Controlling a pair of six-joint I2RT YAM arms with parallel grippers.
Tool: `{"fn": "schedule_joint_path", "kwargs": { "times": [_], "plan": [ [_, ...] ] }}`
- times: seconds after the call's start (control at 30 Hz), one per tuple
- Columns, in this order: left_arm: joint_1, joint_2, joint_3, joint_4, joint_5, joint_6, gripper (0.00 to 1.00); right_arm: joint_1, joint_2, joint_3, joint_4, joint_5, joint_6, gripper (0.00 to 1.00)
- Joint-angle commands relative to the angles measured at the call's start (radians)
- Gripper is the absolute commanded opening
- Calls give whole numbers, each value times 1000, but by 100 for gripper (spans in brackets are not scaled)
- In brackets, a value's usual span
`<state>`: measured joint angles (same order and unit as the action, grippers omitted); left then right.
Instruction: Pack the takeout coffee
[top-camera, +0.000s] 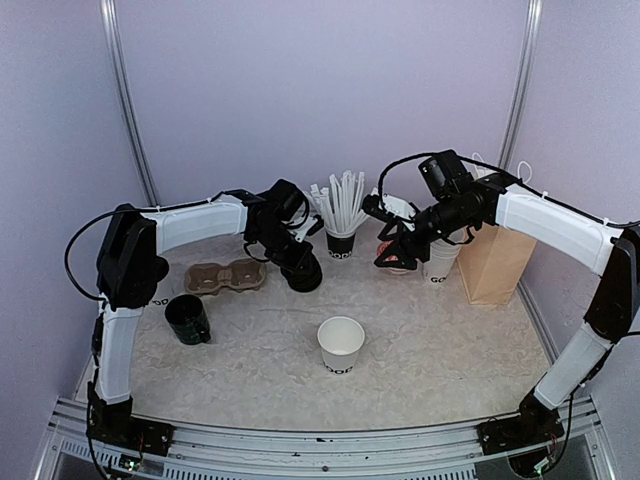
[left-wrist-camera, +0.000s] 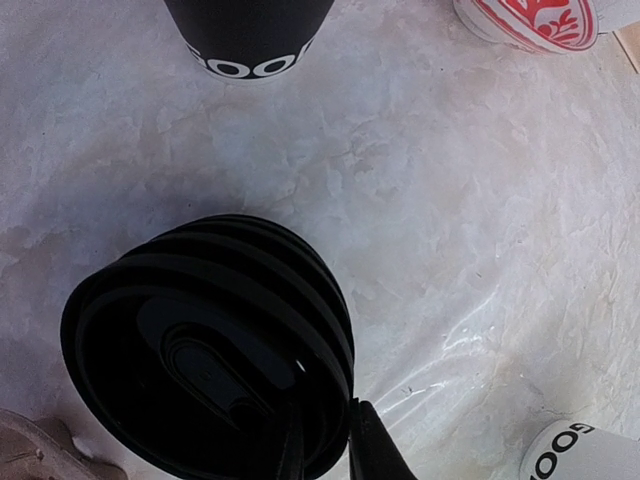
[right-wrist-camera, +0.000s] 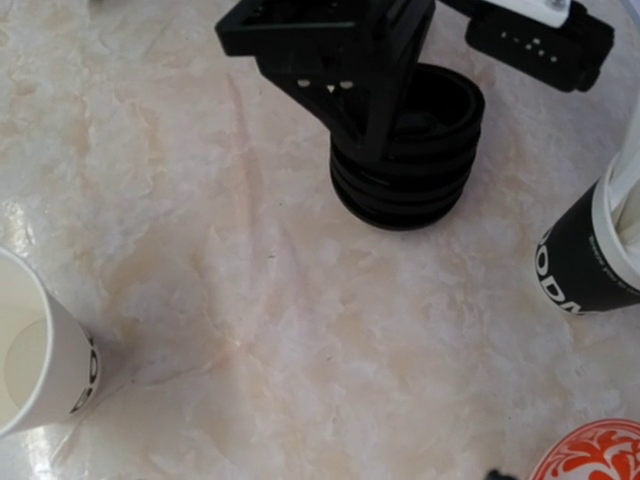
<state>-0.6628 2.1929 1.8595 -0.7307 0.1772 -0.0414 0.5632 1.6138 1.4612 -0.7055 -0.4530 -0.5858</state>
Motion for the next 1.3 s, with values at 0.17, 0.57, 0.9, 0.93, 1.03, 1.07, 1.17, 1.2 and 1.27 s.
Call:
{"fn": "schedule_joint_path", "kwargs": {
  "times": [0.17, 0.57, 0.9, 0.93, 1.03, 1.07, 1.17, 1.2, 1.27],
  "plan": [
    [5, -29, 38, -29, 7, 4, 13, 2, 12, -1, -24, -23, -6, 69],
    [6, -145, 65, -101, -8, 29, 9, 1, 2, 17, -45, 28, 14, 69],
    [-22, -332, 13, 28, 337, 47, 9, -20, -35, 133, -77, 16, 91, 85],
    [-19, -370, -24, 94, 411, 14, 9, -32, -49, 133, -63, -5, 104, 89],
    [-21, -457, -171, 389, 588, -75, 9, -74, -91, 122, -7, -104, 158, 99],
    [-21, -497, -217, 473, 630, -106, 9, -86, -104, 116, 16, -131, 179, 99],
    [-22, -569, -357, 731, 708, -217, 9, -101, -132, 113, 77, -206, 226, 100],
    [-24, -584, -411, 831, 734, -260, 9, -101, -136, 118, 92, -242, 238, 99],
    [-31, -613, -518, 1045, 774, -368, 9, -101, -124, 144, 119, -316, 272, 99]
  ]
}}
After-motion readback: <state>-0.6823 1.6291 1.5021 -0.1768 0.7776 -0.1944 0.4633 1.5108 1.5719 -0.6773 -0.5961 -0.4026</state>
